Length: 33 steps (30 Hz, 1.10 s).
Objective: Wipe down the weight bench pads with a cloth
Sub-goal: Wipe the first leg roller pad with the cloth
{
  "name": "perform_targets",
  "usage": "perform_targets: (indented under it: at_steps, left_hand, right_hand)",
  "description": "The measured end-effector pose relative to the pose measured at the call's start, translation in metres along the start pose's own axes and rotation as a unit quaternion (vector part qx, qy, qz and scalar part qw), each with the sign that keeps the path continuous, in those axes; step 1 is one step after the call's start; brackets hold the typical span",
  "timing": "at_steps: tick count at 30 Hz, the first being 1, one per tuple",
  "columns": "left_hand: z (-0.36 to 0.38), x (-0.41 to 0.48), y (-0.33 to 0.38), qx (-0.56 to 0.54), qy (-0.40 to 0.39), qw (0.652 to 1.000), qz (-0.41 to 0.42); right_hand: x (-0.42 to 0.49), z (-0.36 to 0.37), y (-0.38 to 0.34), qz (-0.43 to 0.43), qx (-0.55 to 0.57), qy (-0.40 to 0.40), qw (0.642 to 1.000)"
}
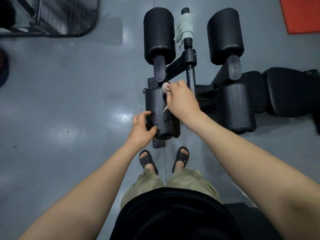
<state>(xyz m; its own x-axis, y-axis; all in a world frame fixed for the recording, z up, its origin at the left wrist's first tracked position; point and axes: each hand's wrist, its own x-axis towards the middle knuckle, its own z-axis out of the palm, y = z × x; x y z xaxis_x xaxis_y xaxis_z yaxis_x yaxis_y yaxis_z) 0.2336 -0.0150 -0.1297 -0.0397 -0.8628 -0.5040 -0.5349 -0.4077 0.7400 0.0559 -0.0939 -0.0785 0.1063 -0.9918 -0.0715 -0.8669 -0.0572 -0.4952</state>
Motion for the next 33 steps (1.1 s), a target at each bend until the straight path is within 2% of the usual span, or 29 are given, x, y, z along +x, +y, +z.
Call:
perform_targets:
  at_steps: [3, 6, 14, 20, 23, 27, 33]
  left_hand:
    - [-0.002, 0.0, 0.002, -0.027, 0.002, 0.999, -0.041]
    - [-0.002, 0.001, 0.001, -0.03, -0.006, 0.998, -0.054]
    - [0.004, 0.002, -0.004, 0.017, 0.021, 0.999, -0.045]
    - [0.007, 0.0, -0.002, 0.044, 0.04, 0.998, -0.019]
    - [0.003, -0.003, 0.001, 0.012, 0.021, 0.999, -0.022]
    - [-0.002, -0.005, 0.002, 0.029, -0.012, 0.999, -0.011]
    - [-0.003, -0.008, 0.002, 0.036, -0.026, 0.999, 0.002]
  right_hand:
    - [0.033, 0.008, -0.004, 0.06, -0.046, -0.059, 0.995]
    - [0.048, 0.018, -0.002, 0.061, -0.066, -0.107, 0.99]
    - [0.042, 0.032, 0.006, -0.018, -0.03, -0.052, 0.998]
    - [0.031, 0.029, 0.005, -0.034, -0.046, -0.026, 0.998]
    - [0.032, 0.027, 0.006, -0.043, -0.027, -0.046, 0.998]
    - [0.026, 0.031, 0.007, -0.062, 0.0, -0.086, 0.994]
    - [0.004, 0.035, 0.004, -0.078, -0.015, -0.113, 0.99]
